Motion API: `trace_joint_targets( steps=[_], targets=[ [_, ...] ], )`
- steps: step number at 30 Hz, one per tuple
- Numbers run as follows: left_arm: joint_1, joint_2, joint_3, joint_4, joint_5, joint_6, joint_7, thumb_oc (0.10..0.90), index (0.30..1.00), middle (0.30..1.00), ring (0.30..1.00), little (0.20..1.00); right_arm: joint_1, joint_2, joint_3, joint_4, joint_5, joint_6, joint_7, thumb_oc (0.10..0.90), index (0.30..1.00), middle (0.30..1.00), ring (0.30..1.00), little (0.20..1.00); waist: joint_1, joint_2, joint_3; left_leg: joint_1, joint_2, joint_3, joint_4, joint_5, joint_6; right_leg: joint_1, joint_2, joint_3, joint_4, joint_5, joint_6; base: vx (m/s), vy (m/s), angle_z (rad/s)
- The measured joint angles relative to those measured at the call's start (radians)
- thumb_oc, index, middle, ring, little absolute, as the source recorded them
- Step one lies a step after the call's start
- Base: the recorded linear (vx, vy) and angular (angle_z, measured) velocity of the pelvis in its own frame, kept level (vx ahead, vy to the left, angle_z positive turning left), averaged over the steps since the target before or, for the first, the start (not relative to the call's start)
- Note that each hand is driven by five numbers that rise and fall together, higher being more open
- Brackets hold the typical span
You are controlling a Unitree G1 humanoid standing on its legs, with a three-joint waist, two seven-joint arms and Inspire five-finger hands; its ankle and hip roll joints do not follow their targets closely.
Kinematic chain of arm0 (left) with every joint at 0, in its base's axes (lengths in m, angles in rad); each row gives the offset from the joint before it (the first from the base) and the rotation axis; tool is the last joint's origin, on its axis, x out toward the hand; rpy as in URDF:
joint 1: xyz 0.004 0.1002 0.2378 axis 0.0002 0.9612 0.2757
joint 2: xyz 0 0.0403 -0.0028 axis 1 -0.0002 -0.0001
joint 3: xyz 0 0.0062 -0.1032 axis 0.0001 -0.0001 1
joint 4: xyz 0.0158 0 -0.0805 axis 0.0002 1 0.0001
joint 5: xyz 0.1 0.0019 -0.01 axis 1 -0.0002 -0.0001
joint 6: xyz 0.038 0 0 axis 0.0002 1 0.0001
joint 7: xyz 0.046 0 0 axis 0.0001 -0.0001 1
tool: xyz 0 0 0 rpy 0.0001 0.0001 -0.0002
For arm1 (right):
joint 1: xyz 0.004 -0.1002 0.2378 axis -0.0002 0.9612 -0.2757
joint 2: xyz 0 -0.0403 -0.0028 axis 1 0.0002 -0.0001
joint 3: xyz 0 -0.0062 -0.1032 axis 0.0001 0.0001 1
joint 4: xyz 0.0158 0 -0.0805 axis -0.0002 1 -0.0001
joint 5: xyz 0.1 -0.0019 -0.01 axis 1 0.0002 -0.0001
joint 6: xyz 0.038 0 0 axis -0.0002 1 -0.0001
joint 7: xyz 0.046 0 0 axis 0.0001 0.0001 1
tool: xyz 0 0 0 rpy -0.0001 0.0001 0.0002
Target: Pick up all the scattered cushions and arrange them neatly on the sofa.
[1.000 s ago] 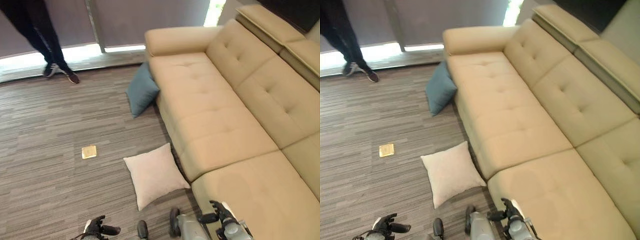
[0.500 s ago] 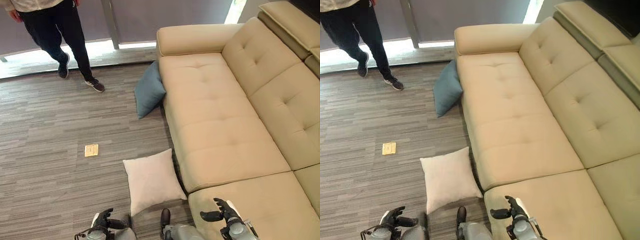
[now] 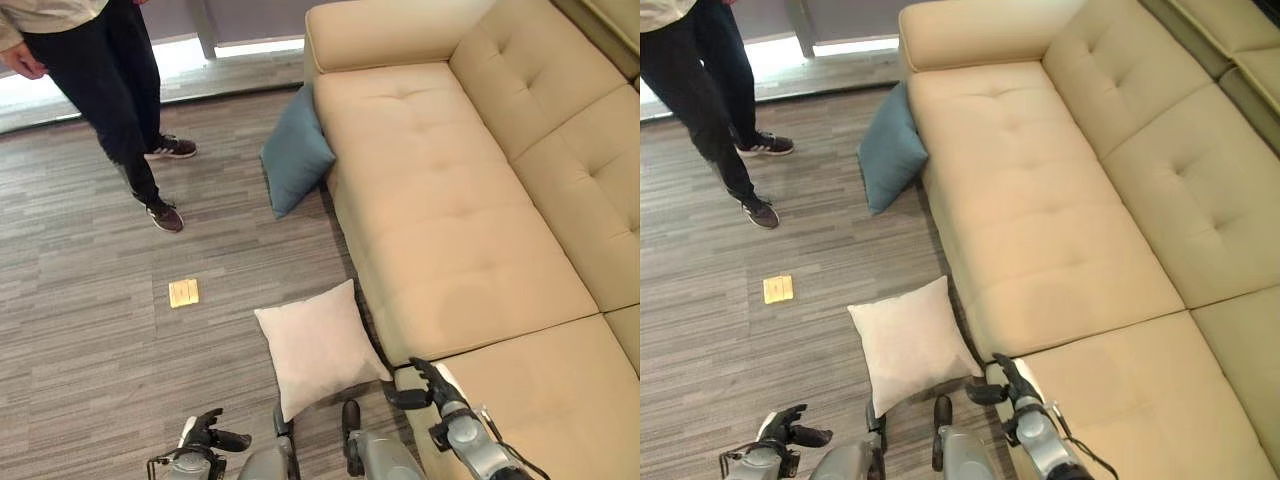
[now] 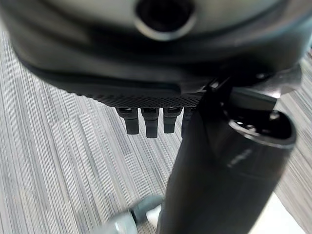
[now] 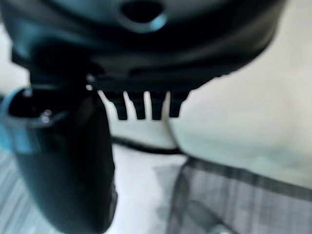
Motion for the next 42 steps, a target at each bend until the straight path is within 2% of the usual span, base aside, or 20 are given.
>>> trace_joint_targets(
  steps=[4,11,15,18,19,21,24,28,34,37,42],
  targets=[
    [0.002,0.002,0.005,-0.004,0.0,0.0,0.001,0.8,0.9,0.9,0.9,0.9,-0.038,0.0,0.004,-0.091,0.002,-0.012,0.0,0.8,0.9,0.9,0.9,0.9,0.008,-0.006,0.004,0.002,-0.009,0.004,-0.021,0.006,0.013,0.002,-0.006,0.001,-0.023,0.013,0.017,0.0,0.079,-0.01],
    [-0.015,-0.002,-0.005,-0.048,-0.004,-0.005,0.003,0.8,0.9,0.9,0.9,0.9,-0.122,0.005,0.073,-0.091,0.02,-0.02,-0.003,0.8,0.9,0.9,0.9,0.9,0.036,-0.007,0.016,-0.019,-0.005,0.001,-0.008,0.006,0.012,-0.015,-0.003,-0.002,-0.019,0.012,0.017,-0.07,0.003,0.01],
    [-0.085,0.002,-0.02,-0.114,-0.049,-0.025,0.017,0.8,0.9,0.9,0.9,0.9,-0.244,0.019,0.092,-0.073,0.042,-0.021,-0.016,0.8,0.9,0.9,0.9,0.9,0.054,0.004,0.098,-0.117,-0.001,-0.01,0.044,0.01,0.01,-0.101,-0.005,-0.006,0.02,0.019,0.009,-0.12,-0.064,0.07],
    [-0.135,0.008,-0.052,-0.15,-0.082,-0.036,0.018,0.8,0.9,0.9,0.9,0.9,-0.34,0.02,0.108,-0.037,0.061,-0.022,-0.031,0.8,0.9,0.9,0.9,0.9,0.056,0.028,0.158,-0.189,-0.004,-0.021,0.065,0.022,0.008,-0.174,-0.012,-0.016,0.058,0.019,0.005,-0.11,-0.08,0.17],
    [-0.159,0.009,-0.063,-0.165,-0.101,-0.045,0.018,0.8,0.9,0.9,0.9,0.9,-0.389,0.019,0.111,0.003,0.069,-0.02,-0.047,0.8,0.9,0.9,0.9,0.9,0.054,0.044,0.18,-0.244,-0.005,-0.029,0.08,0.027,0.009,-0.229,-0.016,-0.025,0.082,0.019,0.003,-0.07,-0.063,0.16],
    [-0.185,0.009,-0.066,-0.166,-0.12,-0.045,0.018,0.8,0.9,0.9,0.9,0.9,-0.427,0.022,0.114,0.045,0.087,-0.018,-0.054,0.8,0.9,0.9,0.9,0.9,0.062,0.055,0.195,-0.282,-0.006,-0.034,0.076,0.041,0.008,-0.271,-0.017,-0.031,0.094,0.02,0.0,-0.1,-0.072,0.12],
    [-0.2,0.028,-0.096,-0.194,-0.139,-0.045,0.023,0.8,0.9,0.9,0.9,0.9,-0.448,0.016,0.115,0.083,0.099,-0.016,-0.081,0.8,0.9,0.9,0.9,0.9,0.077,0.056,0.212,-0.329,-0.005,-0.035,0.083,0.05,0.006,-0.329,-0.019,-0.03,0.124,0.016,-0.006,-0.13,-0.086,0.02],
    [-0.242,0.049,-0.131,-0.23,-0.159,-0.057,0.034,0.8,0.9,0.9,0.9,0.9,-0.517,0.008,0.115,0.161,0.111,-0.009,-0.114,0.8,0.9,0.9,0.9,0.9,0.076,0.058,0.213,-0.397,-0.005,-0.041,0.07,0.076,0.002,-0.411,-0.02,-0.033,0.144,0.02,-0.012,-0.04,-0.085,0.04],
    [-0.284,0.05,-0.132,-0.255,-0.16,-0.067,0.039,0.8,0.9,0.9,0.9,0.9,-0.577,-0.01,0.1,0.225,0.132,-0.004,-0.129,0.8,0.9,0.9,0.9,0.9,0.077,0.068,0.219,-0.406,-0.005,-0.053,0.018,0.119,-0.006,-0.445,-0.018,-0.047,0.157,0.022,-0.015,-0.04,-0.062,0.05],
    [-0.284,0.047,-0.133,-0.267,-0.16,-0.067,0.038,0.8,0.9,0.9,0.9,0.9,-0.569,-0.011,0.075,0.231,0.136,-0.001,-0.137,0.8,0.9,0.9,0.9,0.9,0.077,0.068,0.219,-0.406,-0.002,-0.055,0.017,0.122,-0.006,-0.447,-0.018,-0.05,0.163,0.02,-0.019,0.02,-0.05,0.02],
    [-0.276,0.038,-0.132,-0.233,-0.158,-0.065,0.038,0.8,0.9,0.9,0.9,0.9,-0.527,-0.008,0.068,0.229,0.138,-0.001,-0.136,0.8,0.9,0.9,0.9,0.9,0.077,0.069,0.219,-0.353,-0.001,-0.056,-0.002,0.13,-0.01,-0.404,-0.015,-0.05,0.166,0.017,-0.023,0.03,-0.037,0.0]
  ],
)
